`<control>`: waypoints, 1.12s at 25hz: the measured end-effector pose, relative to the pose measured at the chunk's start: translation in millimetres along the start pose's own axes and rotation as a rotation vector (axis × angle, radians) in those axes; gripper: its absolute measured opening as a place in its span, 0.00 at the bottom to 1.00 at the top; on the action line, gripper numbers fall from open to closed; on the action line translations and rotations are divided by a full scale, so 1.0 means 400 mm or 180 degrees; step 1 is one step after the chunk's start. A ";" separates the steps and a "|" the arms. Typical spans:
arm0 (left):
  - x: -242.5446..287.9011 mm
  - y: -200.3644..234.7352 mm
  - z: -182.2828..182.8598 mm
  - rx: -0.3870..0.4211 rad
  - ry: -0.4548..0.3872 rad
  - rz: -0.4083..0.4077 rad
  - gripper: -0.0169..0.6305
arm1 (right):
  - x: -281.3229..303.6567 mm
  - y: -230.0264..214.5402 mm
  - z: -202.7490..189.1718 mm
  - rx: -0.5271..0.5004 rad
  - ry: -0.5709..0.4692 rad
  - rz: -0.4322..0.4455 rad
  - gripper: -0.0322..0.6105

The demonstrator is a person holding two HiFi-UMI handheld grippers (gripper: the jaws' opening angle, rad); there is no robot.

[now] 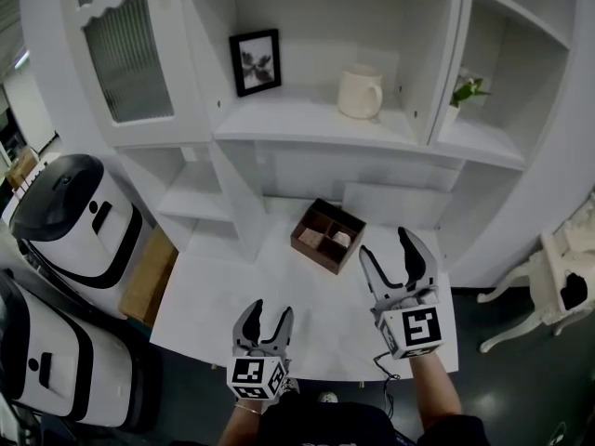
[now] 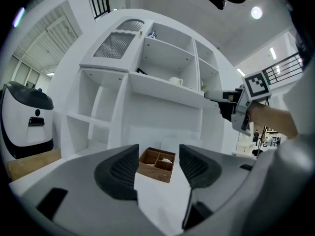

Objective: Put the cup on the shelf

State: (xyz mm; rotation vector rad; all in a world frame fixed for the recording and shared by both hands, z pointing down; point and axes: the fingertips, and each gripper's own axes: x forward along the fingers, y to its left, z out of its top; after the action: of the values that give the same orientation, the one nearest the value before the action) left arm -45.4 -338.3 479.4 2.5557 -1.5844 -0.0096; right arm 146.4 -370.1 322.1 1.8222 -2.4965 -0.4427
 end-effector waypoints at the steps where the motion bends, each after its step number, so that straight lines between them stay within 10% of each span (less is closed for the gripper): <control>1: -0.002 -0.002 -0.003 0.0001 -0.0001 -0.0003 0.42 | -0.009 0.008 -0.016 -0.0018 0.0014 0.0005 0.51; 15: -0.022 -0.008 -0.083 0.0001 0.0120 0.0001 0.42 | -0.124 0.074 -0.258 0.0671 0.0398 -0.0250 0.50; 28: -0.018 -0.007 -0.109 0.0065 0.0188 -0.0014 0.42 | -0.165 0.136 -0.368 0.0533 0.0727 -0.0184 0.50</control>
State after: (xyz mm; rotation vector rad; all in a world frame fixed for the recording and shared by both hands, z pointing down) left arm -42.9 -325.7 522.0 2.5498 -1.5657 0.0810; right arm 143.6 -324.8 486.2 1.8830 -2.3941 -0.0227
